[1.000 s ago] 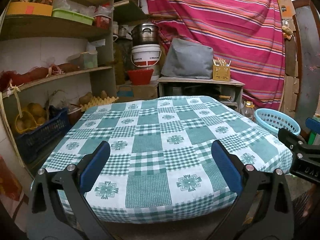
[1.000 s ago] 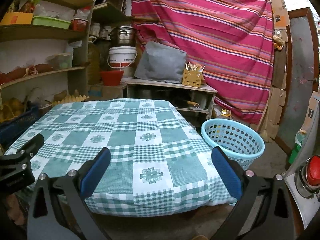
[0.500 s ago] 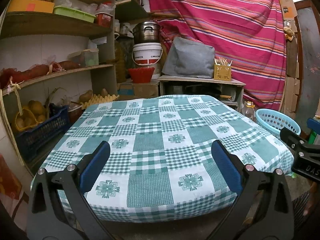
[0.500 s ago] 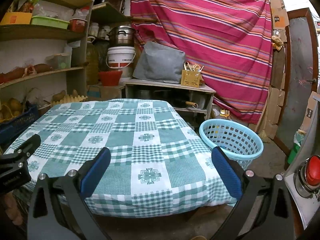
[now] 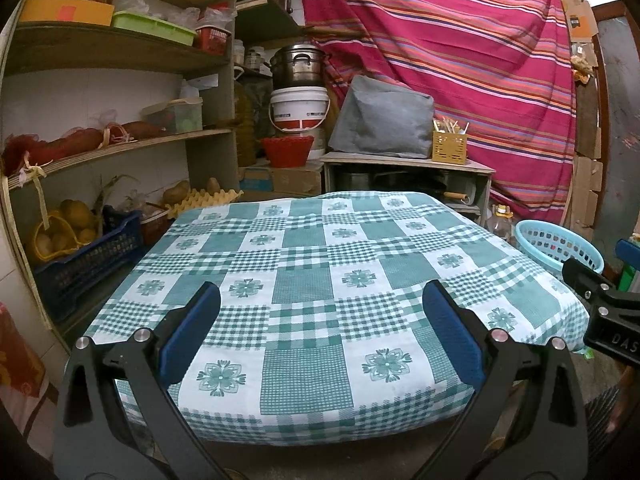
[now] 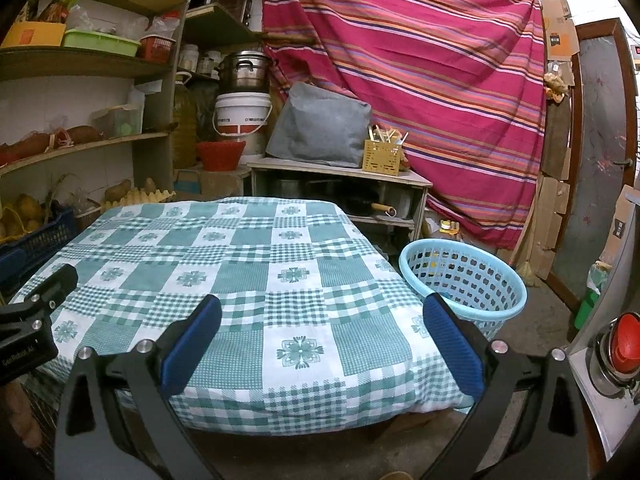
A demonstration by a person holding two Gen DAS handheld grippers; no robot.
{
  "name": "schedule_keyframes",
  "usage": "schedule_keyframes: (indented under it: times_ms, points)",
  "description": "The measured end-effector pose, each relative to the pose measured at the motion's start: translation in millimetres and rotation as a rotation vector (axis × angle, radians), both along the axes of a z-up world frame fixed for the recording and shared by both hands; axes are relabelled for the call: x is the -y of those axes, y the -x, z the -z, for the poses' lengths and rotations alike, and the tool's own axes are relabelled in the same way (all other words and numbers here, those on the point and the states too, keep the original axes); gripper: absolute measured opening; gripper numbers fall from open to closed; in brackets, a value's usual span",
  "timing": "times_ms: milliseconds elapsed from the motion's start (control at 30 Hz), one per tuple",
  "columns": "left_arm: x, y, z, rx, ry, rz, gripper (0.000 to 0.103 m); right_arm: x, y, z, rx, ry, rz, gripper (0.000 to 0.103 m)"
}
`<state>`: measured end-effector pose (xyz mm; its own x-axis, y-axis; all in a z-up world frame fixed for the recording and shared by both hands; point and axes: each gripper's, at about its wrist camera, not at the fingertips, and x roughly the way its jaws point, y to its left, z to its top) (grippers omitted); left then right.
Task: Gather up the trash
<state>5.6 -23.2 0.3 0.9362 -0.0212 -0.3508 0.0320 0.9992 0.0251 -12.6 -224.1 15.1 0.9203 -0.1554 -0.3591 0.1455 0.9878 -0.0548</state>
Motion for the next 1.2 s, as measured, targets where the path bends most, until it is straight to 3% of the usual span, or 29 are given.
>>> schedule_keyframes:
  times_ms: [1200]
  points:
    - [-12.4, 4.1, -4.4, 0.014, -0.002, -0.031, 0.098, -3.0, -6.2, -2.7, 0.005, 0.020, -0.018, 0.098]
